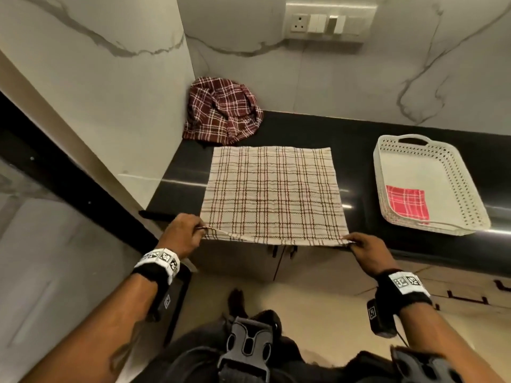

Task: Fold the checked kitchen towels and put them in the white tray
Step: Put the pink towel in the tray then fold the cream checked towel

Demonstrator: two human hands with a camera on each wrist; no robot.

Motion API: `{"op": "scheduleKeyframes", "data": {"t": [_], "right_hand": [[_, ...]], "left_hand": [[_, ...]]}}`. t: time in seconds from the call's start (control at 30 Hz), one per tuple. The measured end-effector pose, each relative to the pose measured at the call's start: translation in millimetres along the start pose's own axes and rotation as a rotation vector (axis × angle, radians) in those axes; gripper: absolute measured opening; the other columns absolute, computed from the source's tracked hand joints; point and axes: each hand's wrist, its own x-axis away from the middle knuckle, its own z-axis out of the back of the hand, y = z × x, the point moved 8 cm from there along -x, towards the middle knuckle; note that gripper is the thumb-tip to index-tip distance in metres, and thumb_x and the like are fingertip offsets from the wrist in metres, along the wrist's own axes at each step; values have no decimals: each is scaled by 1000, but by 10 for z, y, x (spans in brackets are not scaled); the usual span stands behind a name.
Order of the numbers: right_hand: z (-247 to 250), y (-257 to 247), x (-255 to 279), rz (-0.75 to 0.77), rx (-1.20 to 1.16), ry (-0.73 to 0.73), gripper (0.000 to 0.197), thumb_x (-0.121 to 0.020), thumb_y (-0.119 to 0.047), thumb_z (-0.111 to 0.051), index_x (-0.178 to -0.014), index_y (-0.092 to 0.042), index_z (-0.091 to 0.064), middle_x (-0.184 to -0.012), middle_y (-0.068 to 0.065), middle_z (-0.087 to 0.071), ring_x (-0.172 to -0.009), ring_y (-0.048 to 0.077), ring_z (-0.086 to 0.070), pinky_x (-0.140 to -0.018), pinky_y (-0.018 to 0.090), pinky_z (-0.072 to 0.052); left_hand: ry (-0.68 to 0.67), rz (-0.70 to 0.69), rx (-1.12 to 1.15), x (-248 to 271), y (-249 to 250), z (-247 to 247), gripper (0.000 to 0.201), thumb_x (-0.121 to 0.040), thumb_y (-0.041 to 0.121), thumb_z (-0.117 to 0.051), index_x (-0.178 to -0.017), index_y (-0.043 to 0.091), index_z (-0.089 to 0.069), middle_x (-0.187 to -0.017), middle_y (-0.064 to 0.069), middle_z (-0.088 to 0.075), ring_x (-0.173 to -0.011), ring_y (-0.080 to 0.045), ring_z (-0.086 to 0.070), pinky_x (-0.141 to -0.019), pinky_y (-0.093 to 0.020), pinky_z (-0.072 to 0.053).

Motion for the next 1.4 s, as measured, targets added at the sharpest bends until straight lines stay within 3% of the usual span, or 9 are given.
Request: {"op": "scheduleKeyframes", "data": {"t": [0.17,0.3,0.37,0.5,0.6,0.7,0.87,1.2,1.4], "right_hand": [[138,1,59,-21,-147,-95,12,-91,-16,-69,-87,-25,-76,-84,-13,-75,-85,3,-68,-78,25,-47],[301,-147,-13,-56,-253,-243,8,-92,-17,-68,-90,-19,-76,-82,-2,-76,-80,14,-72,-80,33,-58],[430,-263,-167,-71,-360,-229,9,-93,-19,-67,-94,-15,-75,-85,4,-76,-82,19,-73,-77,33,-59],[627,-403,-805,-55,-367,-15,7,-94,-16,-66,-93,-18,-72,-86,-2,-75,-78,12,-72,-72,24,-57],[603,-356,-1437,-81,-297,113,6,-93,-11,-65,-92,-16,-68,-90,2,-71,-81,17,-67,-82,34,-55],[526,-280,-1993,-158,-200,174,4,-94,-12,-62,-93,-14,-65,-94,6,-67,-91,24,-63,-87,36,-50],[269,-24,-2533,-358,-147,198,10,-93,-15,-59,-93,-12,-69,-98,10,-69,-94,27,-63,-82,30,-46],[130,55,-2782,-461,17,226,14,-94,-18,-61,-98,-10,-71,-102,16,-71,-97,34,-64,-79,29,-44],[115,5,-2796,-506,52,209,10,-94,-15,-54,-92,-14,-64,-100,14,-68,-81,26,-57,-75,31,-44]], "left_hand": [[-204,111,220,26,-32,50,8,-92,23,-67,-84,24,-66,-84,9,-70,-82,-8,-66,-70,-25,-47],[-267,142,387,33,-16,253,5,-91,19,-70,-87,19,-71,-80,3,-73,-75,-5,-69,-67,-20,-48],[-242,167,444,-82,-35,347,3,-91,18,-70,-90,19,-72,-82,2,-74,-76,-7,-70,-67,-21,-51],[-45,164,410,-667,-80,553,5,-93,23,-67,-90,23,-71,-83,8,-72,-77,-5,-66,-69,-24,-49],[39,179,421,-1289,-115,567,7,-96,23,-64,-90,23,-69,-85,8,-69,-79,-5,-63,-71,-25,-45],[48,215,408,-1870,-161,457,9,-95,22,-65,-96,17,-72,-88,0,-70,-83,-14,-64,-76,-27,-44],[22,273,350,-2513,-364,149,8,-89,19,-72,-92,13,-76,-92,-4,-75,-89,-21,-68,-86,-32,-52],[60,324,279,-2718,-460,-28,10,-92,21,-68,-94,14,-75,-90,-2,-72,-81,-14,-61,-79,-25,-45],[75,341,285,-2685,-427,3,6,-90,20,-71,-93,15,-74,-80,3,-67,-69,-5,-58,-75,-28,-51]]}}
